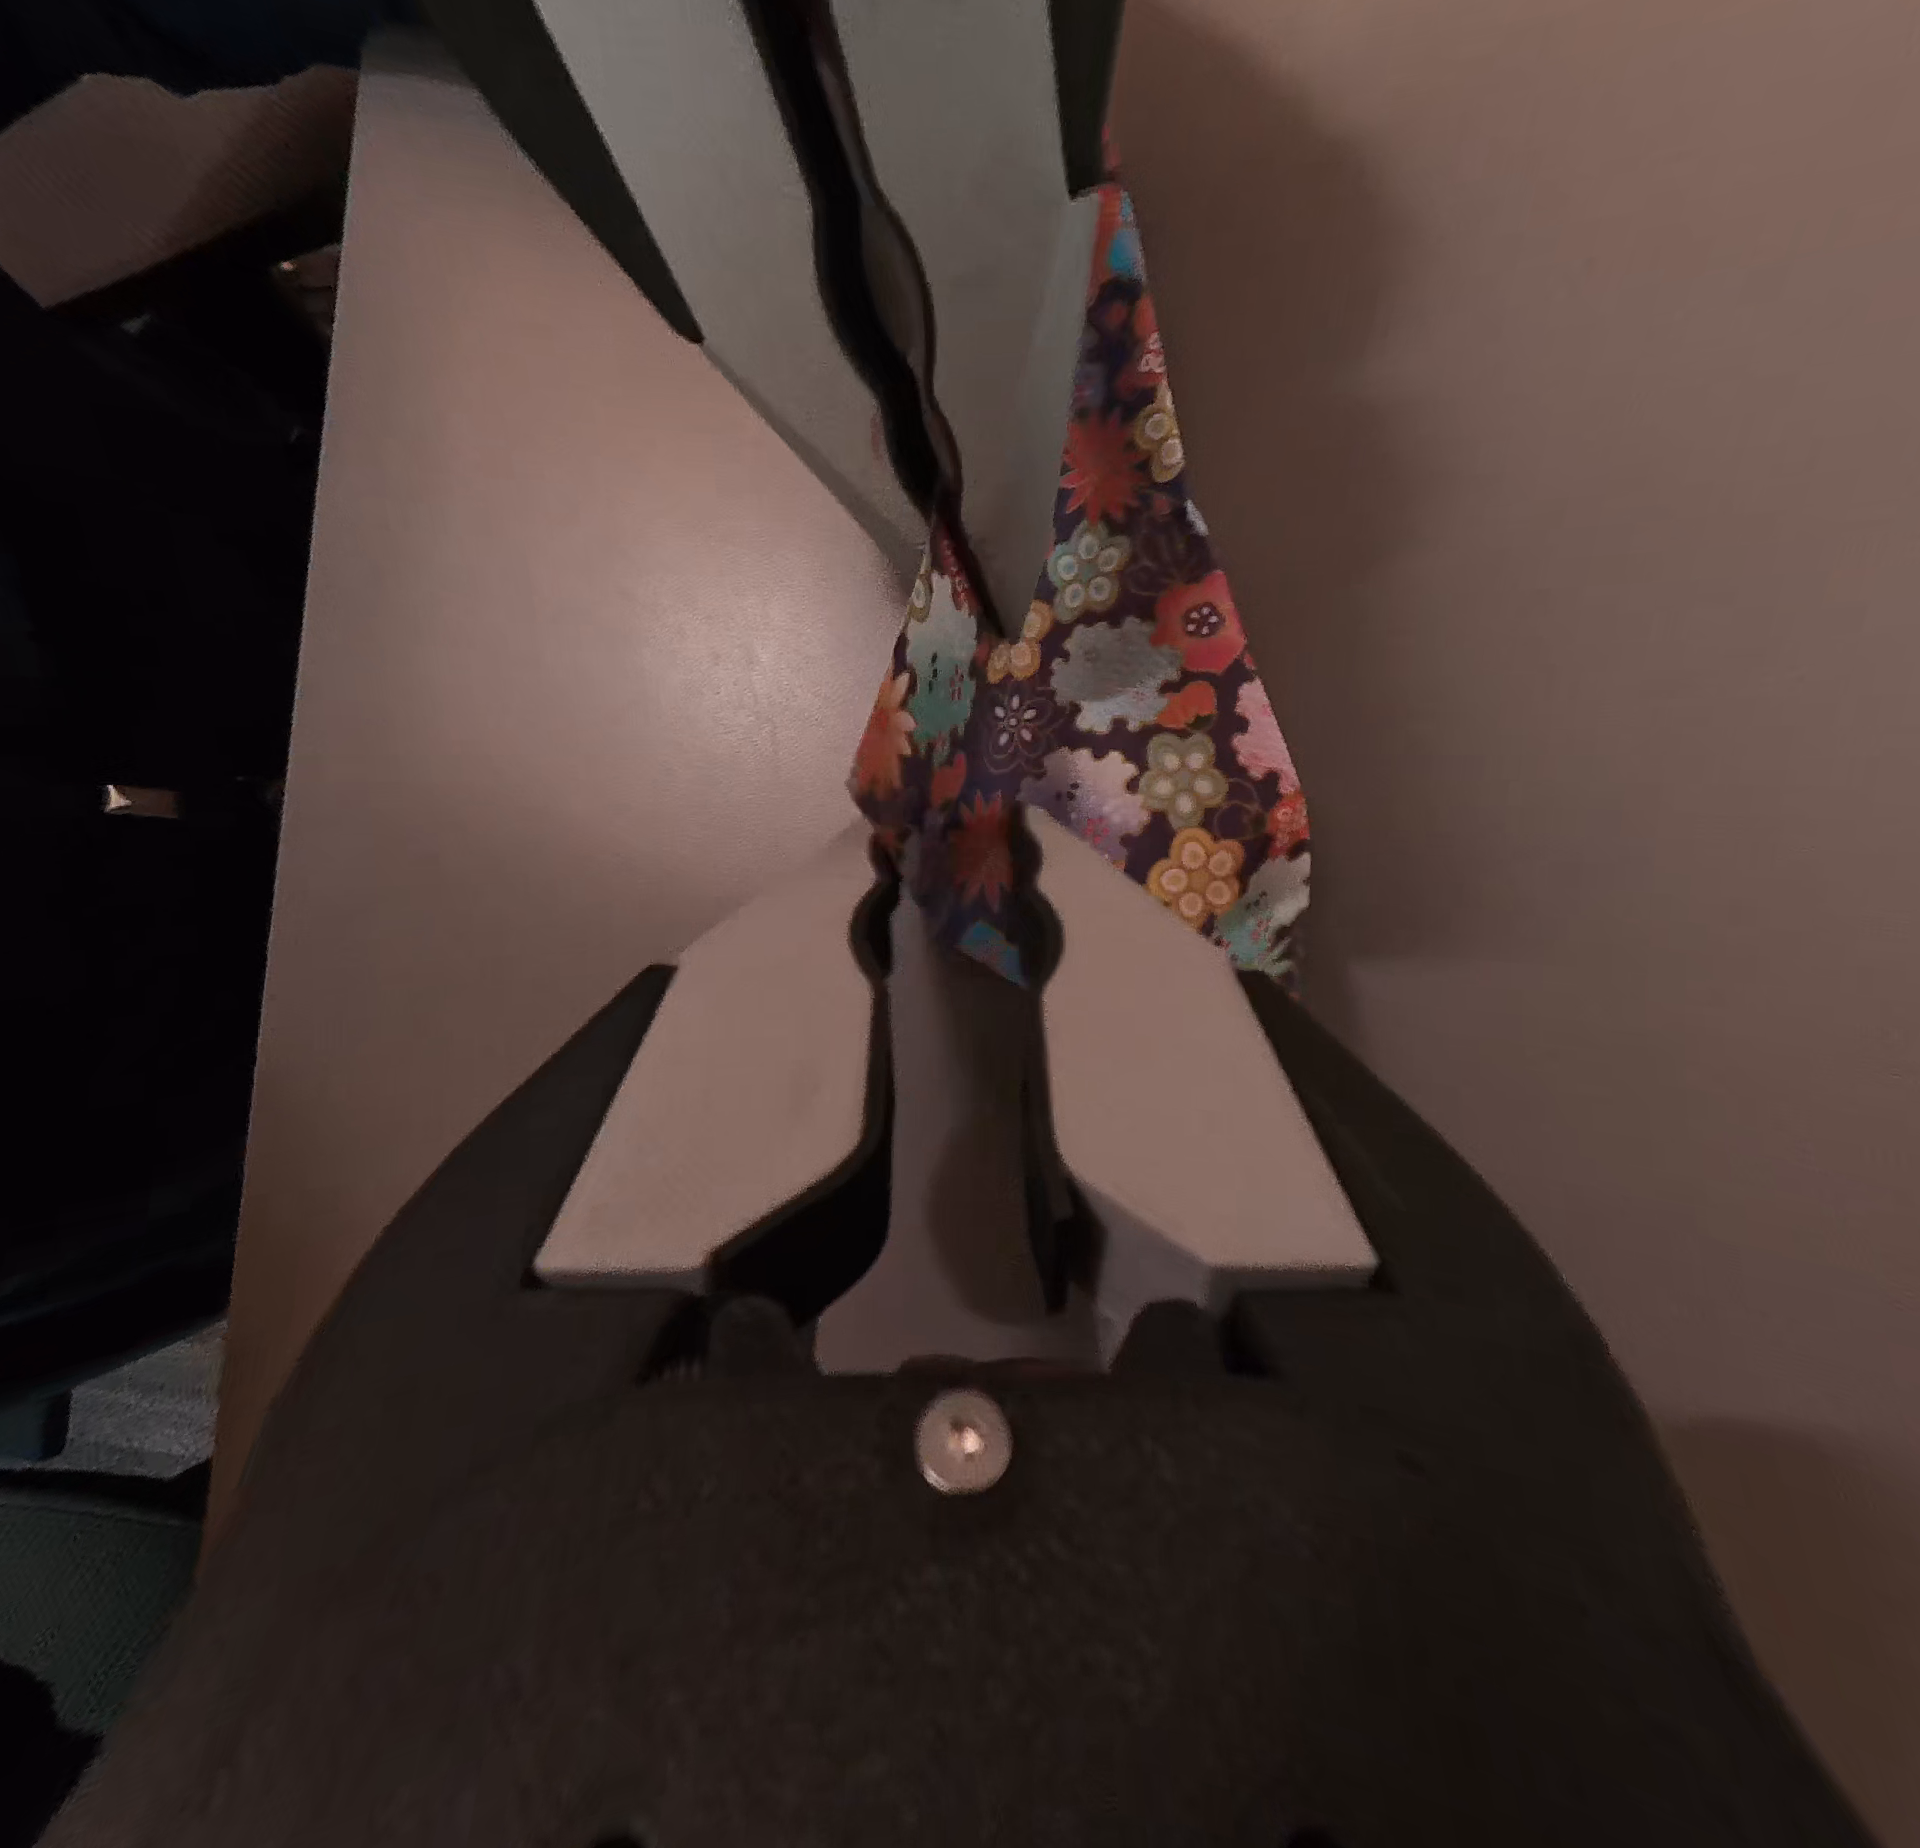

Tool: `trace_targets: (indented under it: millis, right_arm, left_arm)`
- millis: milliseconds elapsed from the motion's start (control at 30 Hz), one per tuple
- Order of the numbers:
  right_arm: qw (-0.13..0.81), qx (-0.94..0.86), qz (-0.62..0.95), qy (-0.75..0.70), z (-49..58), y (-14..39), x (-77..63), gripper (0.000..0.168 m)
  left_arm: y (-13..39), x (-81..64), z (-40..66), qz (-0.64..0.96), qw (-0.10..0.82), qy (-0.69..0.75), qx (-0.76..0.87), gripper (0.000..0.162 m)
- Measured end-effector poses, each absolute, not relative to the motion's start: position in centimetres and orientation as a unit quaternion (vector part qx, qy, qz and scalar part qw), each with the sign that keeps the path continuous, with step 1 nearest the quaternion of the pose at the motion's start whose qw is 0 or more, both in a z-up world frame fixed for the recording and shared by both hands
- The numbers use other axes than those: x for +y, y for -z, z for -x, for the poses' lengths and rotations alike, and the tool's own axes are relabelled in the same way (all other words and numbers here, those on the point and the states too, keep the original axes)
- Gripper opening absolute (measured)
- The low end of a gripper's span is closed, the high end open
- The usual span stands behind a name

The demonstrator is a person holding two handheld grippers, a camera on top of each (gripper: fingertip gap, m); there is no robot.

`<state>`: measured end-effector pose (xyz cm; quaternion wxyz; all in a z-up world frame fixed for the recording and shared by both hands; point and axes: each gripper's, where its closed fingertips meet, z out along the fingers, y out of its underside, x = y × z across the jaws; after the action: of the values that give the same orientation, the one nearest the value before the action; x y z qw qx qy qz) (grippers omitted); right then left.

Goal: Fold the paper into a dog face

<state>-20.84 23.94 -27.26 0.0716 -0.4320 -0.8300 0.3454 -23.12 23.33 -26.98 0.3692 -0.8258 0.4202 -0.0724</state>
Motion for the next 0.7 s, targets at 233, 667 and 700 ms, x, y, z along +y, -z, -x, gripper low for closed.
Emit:
trace_targets:
  millis: [233,667,700]
  right_arm:
    - [0.092,-0.841,0.404,-0.348,21.3,26.9,22.7,0.018]
    - [-0.017,-0.789,0.446,-0.421,21.1,26.5,21.1,0.0]
    - [-0.036,-0.787,0.447,-0.423,20.8,26.6,20.8,0.0]
  left_arm:
    - [27.7,23.0,23.7,0.817,0.363,0.055,0.445,0.0]
    - [27.3,21.7,22.8,0.77,0.39,0.053,0.502,0.022]
    - [27.3,21.3,22.6,0.767,0.387,0.063,0.508,0.027]
